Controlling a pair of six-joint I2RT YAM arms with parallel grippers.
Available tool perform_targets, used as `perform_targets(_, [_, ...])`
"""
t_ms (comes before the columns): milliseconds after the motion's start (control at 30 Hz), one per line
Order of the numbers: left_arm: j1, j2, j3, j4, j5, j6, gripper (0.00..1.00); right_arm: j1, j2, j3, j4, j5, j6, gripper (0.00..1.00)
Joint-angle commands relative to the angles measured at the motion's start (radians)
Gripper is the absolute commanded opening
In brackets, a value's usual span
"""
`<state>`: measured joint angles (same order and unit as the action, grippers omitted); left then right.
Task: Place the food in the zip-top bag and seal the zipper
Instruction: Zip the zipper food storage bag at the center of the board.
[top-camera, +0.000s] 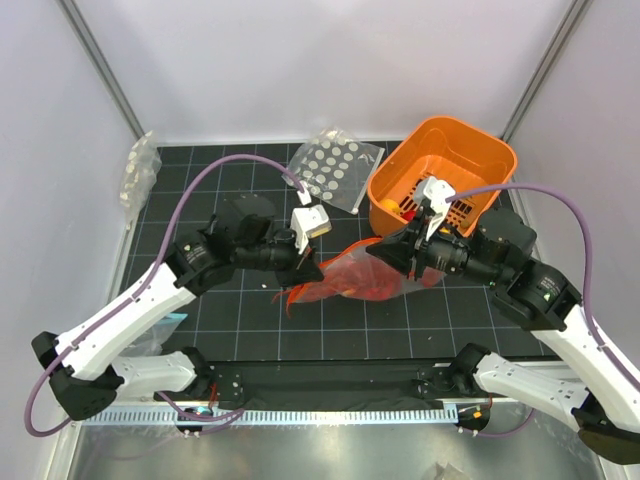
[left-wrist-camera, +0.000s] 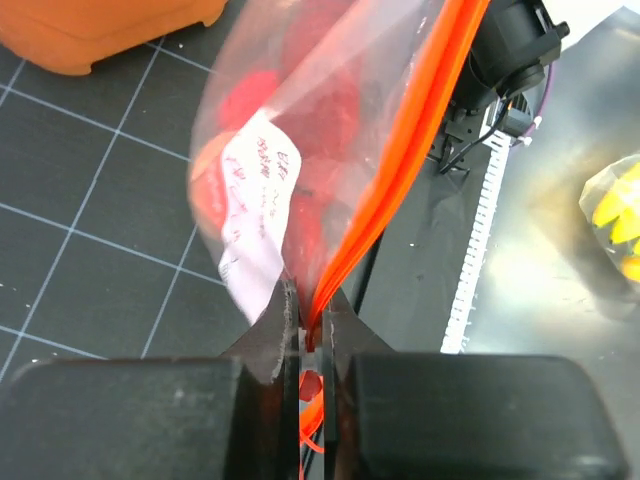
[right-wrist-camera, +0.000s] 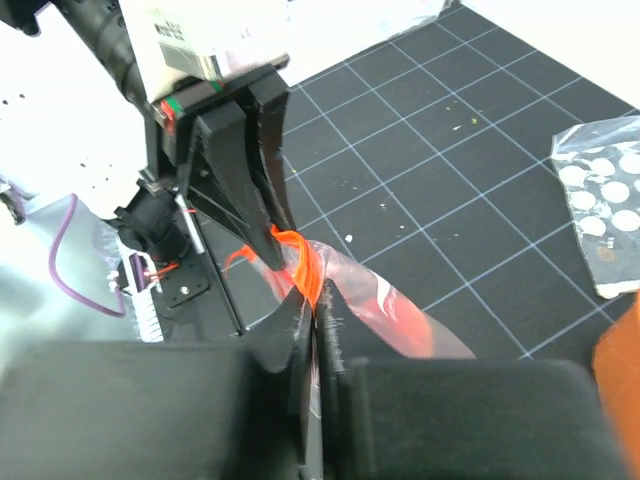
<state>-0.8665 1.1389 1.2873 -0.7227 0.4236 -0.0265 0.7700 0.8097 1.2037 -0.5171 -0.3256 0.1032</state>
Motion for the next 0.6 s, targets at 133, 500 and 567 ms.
perform_targets(133, [0.0,0.01,0.153,-0.049,0.055,-0.015,0.0,0.0,-0.033,-0.001,0.063,-0.009,-0.072,0.3])
perform_targets(500, [-0.02,0.096,0.319,-0.274,0.127,0.02,0.0,0.0,0.055,0.028,0.043,-0.093,-0.226,0.97])
perform_targets(567, [-0.032,0.096,0.307,-0.284,0.127,0.02,0.0,0.0,0.069,0.028,0.042,-0.131,-0.272,0.97])
